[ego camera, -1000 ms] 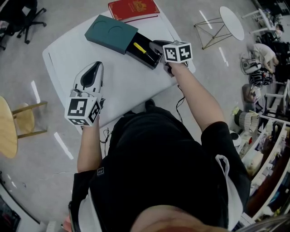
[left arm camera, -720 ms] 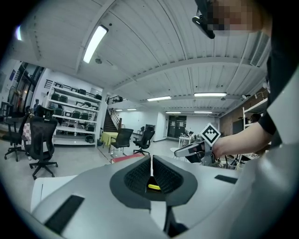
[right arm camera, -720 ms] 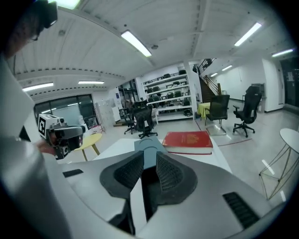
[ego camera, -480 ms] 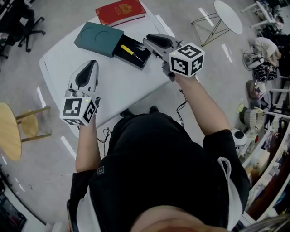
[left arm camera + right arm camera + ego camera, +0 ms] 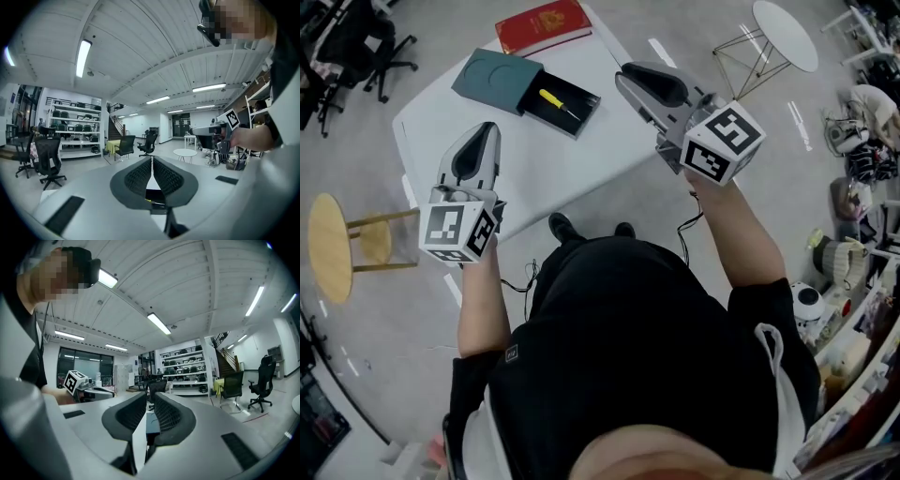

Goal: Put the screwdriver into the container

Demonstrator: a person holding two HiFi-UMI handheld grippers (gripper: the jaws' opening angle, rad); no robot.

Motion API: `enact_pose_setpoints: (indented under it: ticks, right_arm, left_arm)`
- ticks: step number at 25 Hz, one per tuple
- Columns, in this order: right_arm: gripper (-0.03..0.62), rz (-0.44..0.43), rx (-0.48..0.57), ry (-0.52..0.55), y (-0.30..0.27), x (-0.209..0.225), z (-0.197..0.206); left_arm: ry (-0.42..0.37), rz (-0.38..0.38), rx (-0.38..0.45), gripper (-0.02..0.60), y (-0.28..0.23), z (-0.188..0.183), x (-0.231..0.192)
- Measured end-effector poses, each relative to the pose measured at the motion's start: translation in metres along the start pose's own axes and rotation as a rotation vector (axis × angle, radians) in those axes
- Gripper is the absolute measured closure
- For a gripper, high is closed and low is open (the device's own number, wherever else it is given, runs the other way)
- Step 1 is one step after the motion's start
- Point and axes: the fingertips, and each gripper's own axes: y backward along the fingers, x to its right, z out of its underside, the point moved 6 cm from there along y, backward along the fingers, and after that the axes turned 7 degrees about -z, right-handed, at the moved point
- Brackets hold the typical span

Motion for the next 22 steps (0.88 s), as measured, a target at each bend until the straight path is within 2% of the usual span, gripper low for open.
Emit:
enact_pose_setpoints:
  ticks: [5, 10, 16, 22]
  right_arm:
    - [0.533, 0.009, 0.068, 0.111, 0.068, -0.010, -0.013]
    - [0.539, 0.018, 0.042, 0.201, 0.113, -0.033, -0.014]
    - [0.546, 0.016, 0.048, 0.194, 0.133, -0.054, 0.000]
    - [0.556, 0.052, 0.019, 0.222, 0.126, -0.071, 0.008]
  left_arm:
    - [-0.016, -0.051, 0.013, 0.555, 0.023, -0.012, 0.047]
    - [-0.012, -0.095, 0.014, 0.555, 0.043, -0.020, 0.085]
    - [-0.002, -0.088, 0.047, 0.555, 0.055, -0.032, 0.115]
    - [-0.012, -0.084, 0.059, 0.555, 0.062, -0.031, 0.110]
